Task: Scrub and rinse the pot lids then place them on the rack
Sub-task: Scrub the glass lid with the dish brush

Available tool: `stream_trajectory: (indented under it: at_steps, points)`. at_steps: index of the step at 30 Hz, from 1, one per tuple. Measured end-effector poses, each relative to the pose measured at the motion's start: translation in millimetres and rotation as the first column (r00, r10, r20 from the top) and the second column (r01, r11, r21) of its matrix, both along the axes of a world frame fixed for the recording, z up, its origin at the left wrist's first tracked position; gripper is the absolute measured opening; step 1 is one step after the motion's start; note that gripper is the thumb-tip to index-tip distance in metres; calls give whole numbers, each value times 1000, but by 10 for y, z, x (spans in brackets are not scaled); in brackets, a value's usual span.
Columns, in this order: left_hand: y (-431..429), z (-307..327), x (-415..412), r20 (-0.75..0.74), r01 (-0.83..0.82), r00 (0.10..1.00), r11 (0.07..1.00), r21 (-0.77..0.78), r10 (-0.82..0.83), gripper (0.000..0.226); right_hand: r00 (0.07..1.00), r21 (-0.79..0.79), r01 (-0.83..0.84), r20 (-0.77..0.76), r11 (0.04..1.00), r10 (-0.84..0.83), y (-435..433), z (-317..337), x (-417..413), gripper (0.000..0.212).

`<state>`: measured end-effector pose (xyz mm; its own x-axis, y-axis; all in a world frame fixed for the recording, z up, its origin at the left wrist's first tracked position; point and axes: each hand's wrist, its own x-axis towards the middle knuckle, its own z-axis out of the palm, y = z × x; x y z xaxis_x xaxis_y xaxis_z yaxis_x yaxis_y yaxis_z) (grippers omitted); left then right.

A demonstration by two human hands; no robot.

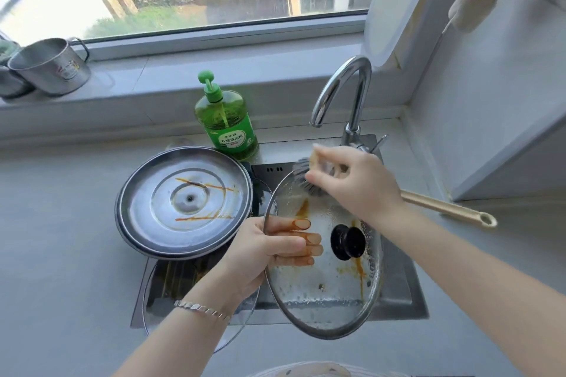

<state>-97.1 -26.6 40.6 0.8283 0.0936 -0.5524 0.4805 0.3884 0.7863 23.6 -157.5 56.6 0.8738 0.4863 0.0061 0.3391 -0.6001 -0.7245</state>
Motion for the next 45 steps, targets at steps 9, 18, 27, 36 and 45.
stream_trajectory:
  at_steps: [9,18,27,36,45]
  points:
    - [26,-22,-26,-5,-12,1000,999,45,12,22,1000,2,8,-24,1000,-8,-11,-104,4,49]
    - [6,34,-12,39,-35,999,998,-61,37,25,989,89,125,-85,988,-118,-78,-126,91,44]
    - [-28,33,-33,40,-71,996,995,-69,74,36,957,46,212,-212,976,-198,-438,-337,91,46]
    - [55,54,-9,64,-169,983,982,-78,174,35,902,127,339,-325,932,-283,-738,-640,-34,45]
    - [115,72,71,66,-306,945,936,-175,321,31,934,46,307,-204,950,-292,-708,-589,-248,43]
